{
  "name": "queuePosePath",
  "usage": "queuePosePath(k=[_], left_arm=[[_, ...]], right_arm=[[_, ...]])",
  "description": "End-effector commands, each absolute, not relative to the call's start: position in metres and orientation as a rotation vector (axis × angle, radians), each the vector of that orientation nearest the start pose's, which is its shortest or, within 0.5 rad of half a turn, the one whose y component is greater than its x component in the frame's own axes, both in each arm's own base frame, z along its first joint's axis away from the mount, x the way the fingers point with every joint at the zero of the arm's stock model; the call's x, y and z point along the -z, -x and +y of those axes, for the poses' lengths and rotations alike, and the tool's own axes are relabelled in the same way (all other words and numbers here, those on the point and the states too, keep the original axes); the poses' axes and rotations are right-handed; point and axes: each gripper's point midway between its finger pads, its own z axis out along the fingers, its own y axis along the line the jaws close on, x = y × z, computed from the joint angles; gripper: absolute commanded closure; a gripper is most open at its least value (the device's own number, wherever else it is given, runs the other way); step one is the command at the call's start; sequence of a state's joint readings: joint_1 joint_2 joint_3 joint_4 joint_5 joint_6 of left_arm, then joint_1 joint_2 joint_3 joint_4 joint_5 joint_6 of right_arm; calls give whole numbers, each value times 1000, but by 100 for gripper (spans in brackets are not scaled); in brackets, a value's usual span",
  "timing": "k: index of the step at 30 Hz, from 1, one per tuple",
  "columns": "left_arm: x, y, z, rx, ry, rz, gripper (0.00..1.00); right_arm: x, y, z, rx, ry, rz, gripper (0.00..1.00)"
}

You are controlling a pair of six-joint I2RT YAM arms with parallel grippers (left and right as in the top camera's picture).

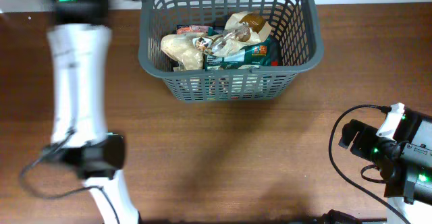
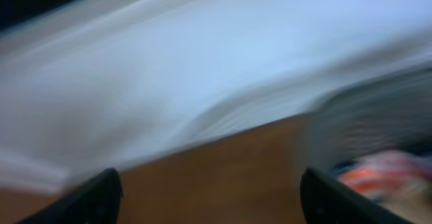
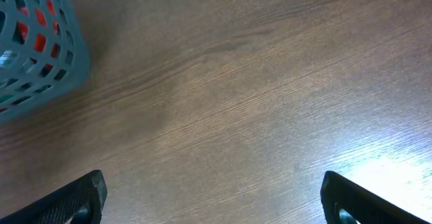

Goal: Pack container
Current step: 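Move the left gripper back over the mint-green wrapped snack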

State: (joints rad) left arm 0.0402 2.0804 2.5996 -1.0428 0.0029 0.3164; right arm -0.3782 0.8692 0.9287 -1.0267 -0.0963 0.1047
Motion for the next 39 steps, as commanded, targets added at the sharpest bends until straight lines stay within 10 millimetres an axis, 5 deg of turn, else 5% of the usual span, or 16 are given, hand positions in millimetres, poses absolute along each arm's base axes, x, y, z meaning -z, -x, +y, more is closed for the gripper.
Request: queuePosePath(k=[1, 5, 11, 15, 18, 22, 26, 33, 39], left_arm=[[-382, -508, 110, -167, 186, 2195, 21], [-308, -462, 156, -174, 339, 2483, 21], [-247, -405, 144, -139, 114, 2852, 27], [-250, -383, 127, -42, 119, 2909, 28], [-270, -367, 123, -52, 164, 2865, 28], [-299, -324, 108, -72, 164, 2811, 27], [-307, -273, 89, -80, 183, 2777, 27], [-269, -201, 65, -119, 176, 2700, 27], [-210, -188, 52, -135, 115, 2588, 22]], right_arm=[[-189, -219, -69, -21, -564, 2460, 1], [-190, -220, -68, -28, -559, 2453, 1], [-191, -223, -67, -40, -554, 2449, 1], [-189, -224, -68, -41, -556, 2456, 1], [-188, -225, -68, -42, -557, 2460, 1], [-187, -231, -70, -42, -556, 2456, 1], [-184, -236, -73, -43, -557, 2459, 1], [-181, -240, -73, -46, -558, 2469, 1], [-181, -240, -73, -47, -553, 2470, 1]])
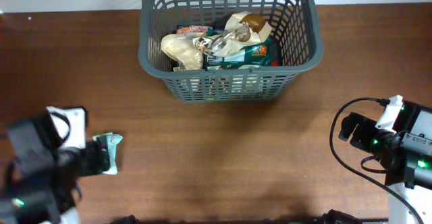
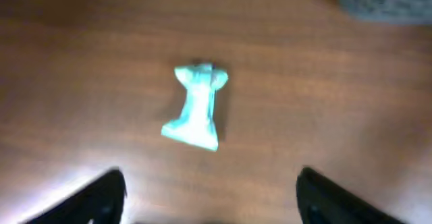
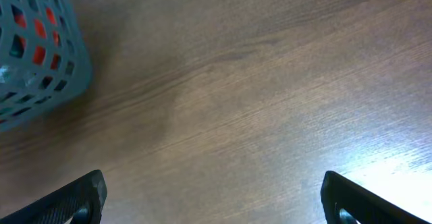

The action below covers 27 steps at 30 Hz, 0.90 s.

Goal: Pack container
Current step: 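Move the left gripper back over the mint-green wrapped snack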

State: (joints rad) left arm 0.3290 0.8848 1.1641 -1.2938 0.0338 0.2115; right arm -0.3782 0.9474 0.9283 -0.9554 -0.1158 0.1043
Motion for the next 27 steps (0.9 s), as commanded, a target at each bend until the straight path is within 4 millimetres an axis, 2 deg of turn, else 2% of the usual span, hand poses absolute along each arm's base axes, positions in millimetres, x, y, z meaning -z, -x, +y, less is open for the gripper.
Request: queuePosePath(k=[1, 3, 8, 13, 17, 21, 24, 27], left_arm=[[-200, -192, 52, -139, 102, 2562, 21], [-187, -208, 48, -114, 66, 2496, 16], [-166, -250, 61, -174, 25, 2390, 16], [-130, -286, 74, -211, -37, 2439, 17], [-79, -290, 75, -165, -77, 2607, 16], [-44, -289, 71, -104, -109, 2709, 16], [-29, -283, 70, -90, -146, 2770, 16], [-23, -278, 74, -128, -207, 2803, 17]], right_arm=[[-181, -240, -73, -47, -554, 2470, 1], [-181, -240, -73, -47, -554, 2471, 1], [-181, -240, -73, -47, -554, 2470, 1], [-181, -240, -73, -47, -554, 2471, 1], [-182, -239, -73, -46, -554, 2469, 1], [-184, -239, -72, -44, -552, 2460, 1], [-187, -238, -72, -41, -548, 2448, 1], [-190, -237, -72, -38, -544, 2435, 1]])
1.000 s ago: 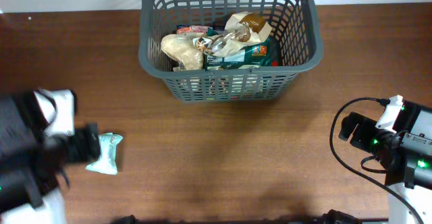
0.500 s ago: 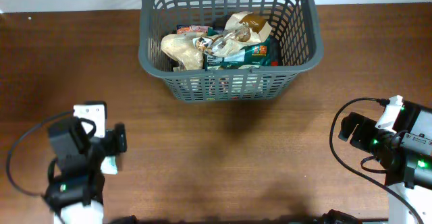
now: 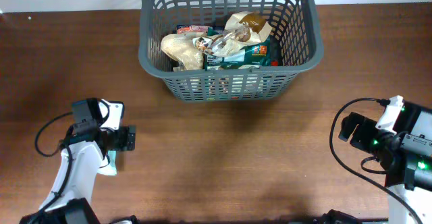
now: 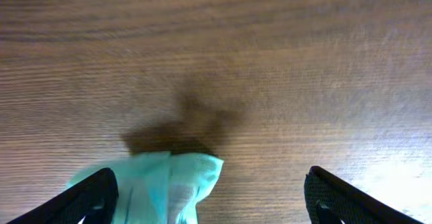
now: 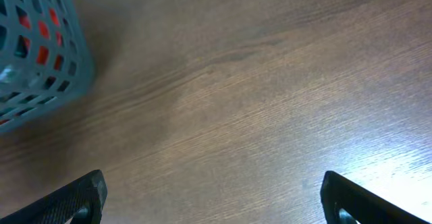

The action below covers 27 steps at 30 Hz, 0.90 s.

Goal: Pack container
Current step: 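Move the left gripper back over the mint-green wrapped snack, then lower the left gripper and grasp the mint-green snack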

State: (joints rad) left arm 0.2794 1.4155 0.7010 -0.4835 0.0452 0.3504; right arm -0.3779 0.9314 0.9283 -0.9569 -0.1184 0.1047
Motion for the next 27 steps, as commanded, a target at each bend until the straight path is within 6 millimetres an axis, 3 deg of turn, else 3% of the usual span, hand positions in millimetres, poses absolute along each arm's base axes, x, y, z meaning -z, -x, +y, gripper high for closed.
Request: queuePosePath(k=[1, 5, 12, 18, 27], left_arm=[[-22, -276, 78, -163, -205, 2814, 16], [-21, -269, 98, -315, -177, 2848, 16], [-23, -268, 110, -356, -144, 2846, 16], [-22, -266, 109, -321, 63, 2844, 20], [-17, -256, 107, -299, 116, 2888, 22]], right_arm=[[-191, -236, -71, -38, -543, 2432, 1], [-191, -236, -71, -36, -542, 2429, 1], [-191, -235, -72, -23, -516, 2438, 1], [-191, -235, -72, -24, -516, 2438, 1], [-191, -235, -72, -24, -516, 2438, 1]])
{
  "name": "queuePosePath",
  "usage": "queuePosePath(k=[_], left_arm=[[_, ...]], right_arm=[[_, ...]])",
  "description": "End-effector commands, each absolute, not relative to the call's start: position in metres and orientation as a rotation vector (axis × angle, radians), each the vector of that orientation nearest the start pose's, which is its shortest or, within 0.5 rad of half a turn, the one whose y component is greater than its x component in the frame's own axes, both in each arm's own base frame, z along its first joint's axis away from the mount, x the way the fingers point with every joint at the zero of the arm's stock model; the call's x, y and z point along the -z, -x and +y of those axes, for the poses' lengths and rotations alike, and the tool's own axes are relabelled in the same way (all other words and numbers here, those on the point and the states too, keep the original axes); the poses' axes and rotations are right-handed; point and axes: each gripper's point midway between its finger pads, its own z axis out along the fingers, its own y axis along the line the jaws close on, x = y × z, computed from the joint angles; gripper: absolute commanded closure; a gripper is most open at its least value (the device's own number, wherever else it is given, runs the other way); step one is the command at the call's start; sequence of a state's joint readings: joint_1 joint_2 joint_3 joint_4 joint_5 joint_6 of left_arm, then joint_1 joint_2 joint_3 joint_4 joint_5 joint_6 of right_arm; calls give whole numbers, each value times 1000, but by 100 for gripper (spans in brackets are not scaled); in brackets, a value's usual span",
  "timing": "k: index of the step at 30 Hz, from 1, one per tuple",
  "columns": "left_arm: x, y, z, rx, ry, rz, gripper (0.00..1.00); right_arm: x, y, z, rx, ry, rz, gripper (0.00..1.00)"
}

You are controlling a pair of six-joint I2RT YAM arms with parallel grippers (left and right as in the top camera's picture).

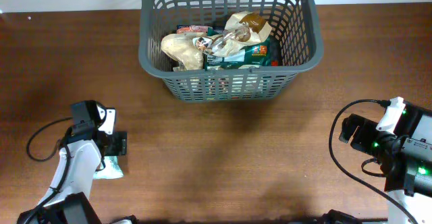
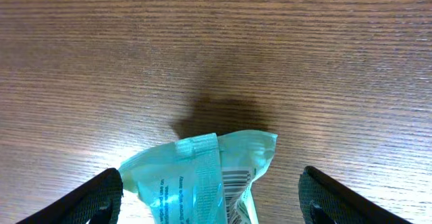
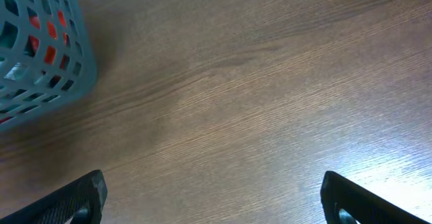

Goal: Pack container
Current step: 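Lower the left gripper and grasp the mint-green snack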

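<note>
A crumpled teal snack packet lies on the wooden table at the front left, partly under the left arm in the overhead view. My left gripper is open and low over it, one finger on each side of the packet, not closed on it. The grey plastic basket stands at the back centre and holds several snack packs. My right gripper is open over bare table at the front right, with nothing between its fingers.
A corner of the basket shows at the upper left of the right wrist view. The right arm's black cable loops over the table at the front right. Bare wood lies between the basket and both arms.
The teal packet sat at the lower left edge of the left wrist view; now it is centred between the open fingers and larger. The right arm has barely moved.
The left arm was first stretched along the table's left side, blurred in motion. Then its open gripper was at the front left with the teal packet ahead. Then it was close over the packet's end, and now straddles it. The basket's contents are unchanged.
</note>
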State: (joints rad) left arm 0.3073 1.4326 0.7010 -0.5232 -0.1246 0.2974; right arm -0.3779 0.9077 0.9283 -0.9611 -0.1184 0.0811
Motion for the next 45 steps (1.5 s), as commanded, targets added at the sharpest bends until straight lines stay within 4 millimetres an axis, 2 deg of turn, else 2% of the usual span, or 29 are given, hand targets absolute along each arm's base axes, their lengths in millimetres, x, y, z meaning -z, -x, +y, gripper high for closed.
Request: queuePosePath(k=[1, 7, 13, 16, 19, 23, 27, 30, 34, 39, 40, 41, 42, 43, 45], left_arm=[[-16, -255, 107, -296, 123, 2892, 22], [-8, -248, 108, -294, 182, 2930, 21], [-17, -237, 140, -575, 356, 2902, 20], [-18, -238, 140, -571, 391, 2891, 21], [-16, -235, 135, -527, 489, 2887, 21], [-12, -237, 123, -418, 492, 2903, 22], [-8, -242, 108, -275, 479, 2908, 32], [-7, -247, 98, -172, 575, 2878, 34], [-7, -247, 98, -157, 701, 2846, 34], [-8, -249, 98, -156, 714, 2832, 34], [-8, -250, 99, -157, 713, 2828, 36], [-8, -251, 99, -156, 712, 2824, 44], [-8, -251, 99, -156, 712, 2823, 54], [-8, -251, 99, -157, 711, 2820, 69], [-9, -252, 100, -157, 710, 2816, 88]], right_arm=[[-191, -235, -72, -24, -516, 2438, 1], [-191, -235, -72, -24, -517, 2439, 1], [-191, -235, -72, -24, -517, 2439, 1], [-191, -235, -72, -24, -516, 2439, 1], [-191, -235, -72, -24, -516, 2439, 1], [-191, -235, -72, -24, -516, 2439, 1], [-191, -235, -72, -24, -517, 2439, 1], [-191, -235, -72, -25, -517, 2439, 1], [-191, -235, -71, -25, -517, 2439, 1], [-190, -233, -71, -27, -519, 2446, 1], [-189, -233, -71, -27, -520, 2448, 1], [-189, -233, -71, -28, -520, 2450, 1], [-189, -232, -71, -28, -520, 2451, 1], [-189, -232, -71, -28, -520, 2451, 1], [-189, -232, -71, -28, -520, 2451, 1]])
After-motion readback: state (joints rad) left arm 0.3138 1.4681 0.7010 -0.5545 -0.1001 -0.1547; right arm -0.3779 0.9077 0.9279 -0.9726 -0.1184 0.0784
